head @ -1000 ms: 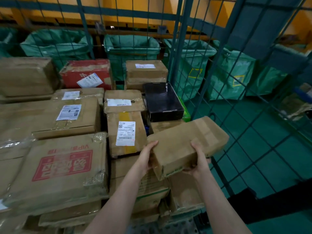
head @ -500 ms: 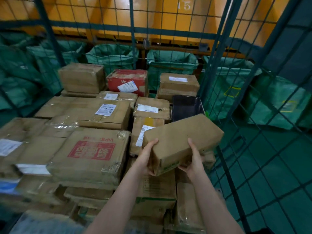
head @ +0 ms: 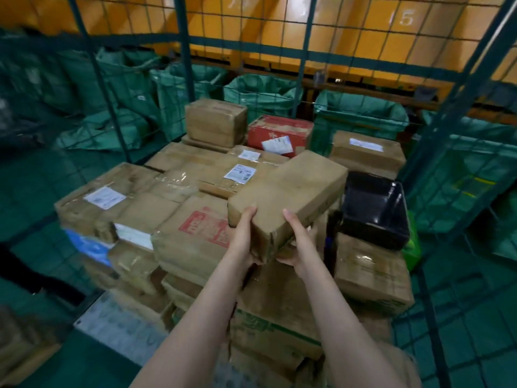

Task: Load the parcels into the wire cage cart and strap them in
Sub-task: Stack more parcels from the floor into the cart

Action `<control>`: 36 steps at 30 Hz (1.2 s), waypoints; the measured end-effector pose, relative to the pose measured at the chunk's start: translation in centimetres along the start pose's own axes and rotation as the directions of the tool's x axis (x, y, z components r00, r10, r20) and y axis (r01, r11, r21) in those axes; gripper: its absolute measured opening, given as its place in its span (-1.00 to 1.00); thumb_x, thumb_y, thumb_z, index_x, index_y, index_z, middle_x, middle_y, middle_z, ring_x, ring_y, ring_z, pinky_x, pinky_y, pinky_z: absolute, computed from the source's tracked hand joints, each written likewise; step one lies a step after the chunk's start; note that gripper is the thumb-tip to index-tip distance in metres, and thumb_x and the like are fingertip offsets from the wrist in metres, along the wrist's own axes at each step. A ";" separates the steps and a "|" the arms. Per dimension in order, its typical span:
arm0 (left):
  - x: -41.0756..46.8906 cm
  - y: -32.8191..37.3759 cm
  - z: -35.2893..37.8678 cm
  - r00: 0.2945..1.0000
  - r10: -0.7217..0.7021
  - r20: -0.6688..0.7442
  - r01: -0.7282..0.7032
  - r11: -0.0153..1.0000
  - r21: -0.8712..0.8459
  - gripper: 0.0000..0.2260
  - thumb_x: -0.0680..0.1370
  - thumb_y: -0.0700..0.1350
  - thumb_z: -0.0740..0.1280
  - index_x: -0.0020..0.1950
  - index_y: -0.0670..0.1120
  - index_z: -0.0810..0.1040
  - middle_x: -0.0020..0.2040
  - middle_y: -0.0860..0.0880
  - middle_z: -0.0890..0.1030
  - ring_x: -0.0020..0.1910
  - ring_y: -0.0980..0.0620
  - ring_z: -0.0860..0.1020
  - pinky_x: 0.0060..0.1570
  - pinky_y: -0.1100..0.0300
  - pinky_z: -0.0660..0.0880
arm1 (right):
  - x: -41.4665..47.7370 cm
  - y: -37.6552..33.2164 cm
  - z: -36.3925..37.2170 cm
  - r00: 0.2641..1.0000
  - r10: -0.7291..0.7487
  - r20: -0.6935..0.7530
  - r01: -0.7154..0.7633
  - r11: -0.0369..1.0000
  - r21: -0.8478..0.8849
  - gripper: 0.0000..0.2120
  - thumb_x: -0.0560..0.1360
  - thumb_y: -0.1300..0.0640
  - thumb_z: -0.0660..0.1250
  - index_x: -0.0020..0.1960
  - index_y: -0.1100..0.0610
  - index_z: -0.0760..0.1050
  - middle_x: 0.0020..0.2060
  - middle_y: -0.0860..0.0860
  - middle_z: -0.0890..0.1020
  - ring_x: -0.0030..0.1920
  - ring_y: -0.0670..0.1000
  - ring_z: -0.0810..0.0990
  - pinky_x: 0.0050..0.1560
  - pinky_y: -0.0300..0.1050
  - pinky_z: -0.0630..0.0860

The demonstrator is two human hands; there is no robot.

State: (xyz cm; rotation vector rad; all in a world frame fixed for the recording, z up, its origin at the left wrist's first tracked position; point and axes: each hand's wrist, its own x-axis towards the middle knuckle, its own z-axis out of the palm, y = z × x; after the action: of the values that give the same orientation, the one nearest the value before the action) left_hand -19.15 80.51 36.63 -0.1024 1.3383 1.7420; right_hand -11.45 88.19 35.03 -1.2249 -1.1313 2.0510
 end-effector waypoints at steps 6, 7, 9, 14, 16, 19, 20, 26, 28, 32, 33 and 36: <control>2.7 5.9 -7.7 0.990 0.068 -0.125 -0.076 0.995 -0.061 -0.05 0.19 0.28 0.49 0.48 0.06 0.19 0.37 -0.07 0.41 0.27 -0.18 0.44 -0.03 -0.12 0.52 | 0.4 2.2 10.3 0.975 0.121 0.186 -0.105 0.990 -0.092 0.38 -0.21 -0.33 0.60 0.49 -0.17 0.03 0.37 0.00 0.38 0.25 0.20 0.48 -0.38 0.15 0.58; 3.2 7.2 -9.3 0.983 0.091 -0.162 -0.101 0.994 -0.052 -0.11 0.32 0.21 0.46 0.51 0.05 0.09 0.39 -0.10 0.36 0.31 -0.19 0.40 0.00 -0.11 0.47 | 0.7 2.7 12.3 0.967 0.145 0.210 -0.125 0.986 -0.106 0.40 -0.22 -0.33 0.60 0.51 -0.16 0.02 0.38 0.03 0.37 0.24 0.21 0.48 -0.40 0.15 0.58; 4.2 9.7 -12.4 0.975 0.110 -0.192 -0.118 0.992 -0.035 -0.20 0.46 0.11 0.39 0.54 0.03 -0.01 0.42 -0.12 0.31 0.34 -0.20 0.35 0.03 -0.10 0.39 | 0.8 3.6 16.5 0.957 0.175 0.231 -0.156 0.983 -0.096 0.35 -0.15 -0.28 0.60 0.52 -0.14 0.03 0.36 0.08 0.39 0.21 0.22 0.50 -0.38 0.16 0.59; 6.1 14.7 -18.3 0.974 0.053 -0.219 -0.056 0.998 -0.007 -0.15 0.43 0.15 0.40 0.54 0.07 -0.06 0.45 -0.10 0.26 0.36 -0.21 0.31 -0.06 -0.17 0.39 | 1.1 4.8 24.6 0.966 0.179 0.185 -0.165 0.982 -0.092 0.12 -0.02 -0.23 0.55 0.45 -0.14 0.15 0.24 0.10 0.48 0.09 0.20 0.56 -0.31 0.18 0.61; 7.0 16.0 -19.5 0.976 0.036 -0.215 -0.038 0.999 -0.006 -0.11 0.39 0.16 0.44 0.54 0.06 -0.05 0.43 -0.07 0.26 0.38 -0.22 0.30 -0.05 -0.18 0.40 | 1.7 4.8 26.3 0.970 0.176 0.166 -0.156 0.979 -0.128 -0.07 0.13 -0.23 0.51 0.40 -0.10 0.19 0.22 0.08 0.48 0.11 0.20 0.55 -0.20 0.20 0.61; 9.0 17.6 -20.7 0.973 0.046 -0.226 -0.049 0.999 -0.009 -0.04 0.31 0.18 0.49 0.53 0.03 0.00 0.41 -0.08 0.31 0.35 -0.21 0.34 -0.15 -0.13 0.49 | 2.9 4.3 28.2 0.967 0.198 0.160 -0.167 0.968 -0.188 -0.22 0.27 -0.24 0.45 0.38 -0.04 0.24 0.23 0.08 0.45 0.13 0.18 0.51 -0.24 0.08 0.58; 9.6 18.0 -20.7 0.972 0.049 -0.230 -0.054 0.998 -0.013 -0.01 0.24 0.20 0.51 0.52 0.02 0.03 0.40 -0.10 0.32 0.32 -0.20 0.36 -0.18 -0.10 0.51 | 3.6 4.1 28.7 0.967 0.196 0.164 -0.162 0.966 -0.201 -0.24 0.29 -0.23 0.43 0.38 -0.03 0.26 0.24 0.08 0.45 0.13 0.18 0.50 -0.23 0.08 0.57; 12.1 18.9 -20.2 0.961 0.054 -0.270 -0.069 0.997 -0.044 -0.07 0.25 0.22 0.49 0.48 0.02 0.09 0.35 -0.08 0.36 0.21 -0.14 0.39 -0.06 -0.02 0.42 | 7.1 3.4 30.1 0.954 0.223 0.201 -0.170 0.953 -0.250 -0.28 0.37 -0.26 0.37 0.41 0.03 0.25 0.31 0.12 0.40 0.23 0.24 0.44 0.01 0.23 0.49; 13.0 19.4 -20.4 0.960 0.062 -0.272 -0.071 0.997 -0.024 -0.05 0.23 0.25 0.48 0.50 0.04 0.11 0.44 -0.08 0.30 0.35 -0.16 0.33 -0.01 -0.04 0.35 | 8.3 3.4 30.7 0.950 0.216 0.227 -0.155 0.954 -0.257 -0.30 0.41 -0.25 0.34 0.43 0.03 0.23 0.34 0.11 0.37 0.26 0.24 0.41 0.05 0.25 0.46; 14.9 20.6 -21.2 0.955 0.061 -0.290 -0.072 0.997 -0.026 -0.04 0.29 0.24 0.48 0.53 -0.02 0.06 0.46 -0.07 0.27 0.42 -0.15 0.28 0.17 -0.12 0.35 | 9.4 3.8 32.2 0.953 0.216 0.210 -0.163 0.955 -0.246 -0.34 0.45 -0.23 0.31 0.42 0.05 0.25 0.32 0.12 0.40 0.27 0.24 0.42 0.11 0.28 0.46; 15.4 21.1 -21.4 0.953 0.077 -0.292 -0.090 0.996 -0.030 0.03 0.24 0.25 0.50 0.54 -0.01 0.03 0.48 -0.07 0.24 0.43 -0.16 0.26 0.22 -0.17 0.33 | 9.8 3.8 32.9 0.956 0.211 0.205 -0.159 0.957 -0.242 -0.36 0.46 -0.21 0.31 0.42 0.06 0.25 0.31 0.13 0.41 0.27 0.24 0.41 0.12 0.29 0.46; 17.3 22.3 -22.2 0.941 0.079 -0.329 -0.105 0.993 -0.061 0.02 0.29 0.18 0.52 0.53 0.01 -0.06 0.47 -0.06 0.24 0.42 -0.17 0.28 0.18 -0.20 0.35 | 11.2 3.8 34.5 0.962 0.196 0.191 -0.147 0.959 -0.244 -0.39 0.48 -0.16 0.30 0.43 0.09 0.25 0.31 0.14 0.41 0.28 0.25 0.41 0.14 0.33 0.46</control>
State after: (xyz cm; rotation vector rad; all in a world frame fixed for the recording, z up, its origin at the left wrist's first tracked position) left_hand -54.18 72.96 34.24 -0.3924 1.5311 1.9167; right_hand -47.10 80.61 35.24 -1.2715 -1.4391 2.2771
